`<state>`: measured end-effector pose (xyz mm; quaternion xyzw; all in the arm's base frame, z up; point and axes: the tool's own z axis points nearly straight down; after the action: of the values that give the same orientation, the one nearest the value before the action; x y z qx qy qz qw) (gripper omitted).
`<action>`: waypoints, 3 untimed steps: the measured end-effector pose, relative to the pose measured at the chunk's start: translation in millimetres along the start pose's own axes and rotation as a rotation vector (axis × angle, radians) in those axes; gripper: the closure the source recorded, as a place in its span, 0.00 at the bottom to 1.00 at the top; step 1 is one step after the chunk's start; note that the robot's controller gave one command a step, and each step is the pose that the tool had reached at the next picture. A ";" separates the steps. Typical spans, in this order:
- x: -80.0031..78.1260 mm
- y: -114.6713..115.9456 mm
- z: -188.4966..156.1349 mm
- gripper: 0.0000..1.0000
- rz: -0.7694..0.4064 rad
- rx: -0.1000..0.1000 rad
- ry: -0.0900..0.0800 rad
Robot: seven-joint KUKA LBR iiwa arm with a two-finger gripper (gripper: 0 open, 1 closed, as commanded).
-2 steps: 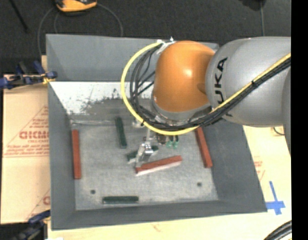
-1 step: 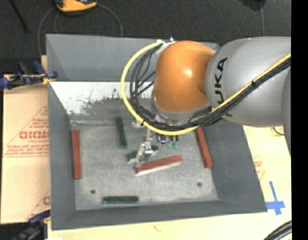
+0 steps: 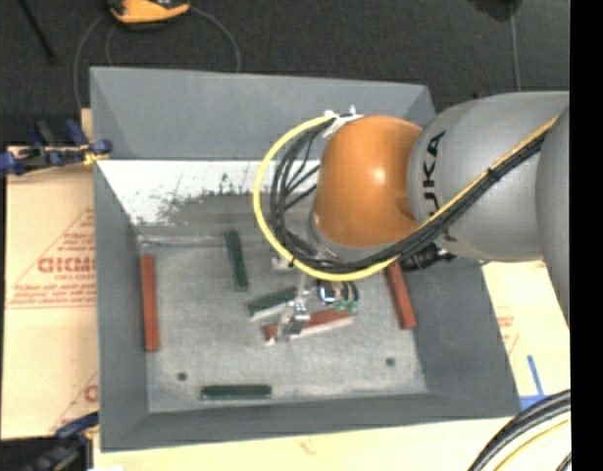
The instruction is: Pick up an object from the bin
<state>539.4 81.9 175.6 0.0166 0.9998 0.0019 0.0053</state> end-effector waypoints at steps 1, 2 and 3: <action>13.2 5.3 96.6 1.00 -0.173 0.003 0.008; 9.0 6.4 97.8 0.00 -0.170 -0.002 -0.016; 9.4 6.5 97.9 0.00 -0.169 -0.002 -0.015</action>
Offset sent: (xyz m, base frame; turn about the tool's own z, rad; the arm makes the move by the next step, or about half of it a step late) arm 0.0000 0.0000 0.0000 0.0000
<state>531.3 89.0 77.6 -0.0679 0.9976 0.0023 0.0130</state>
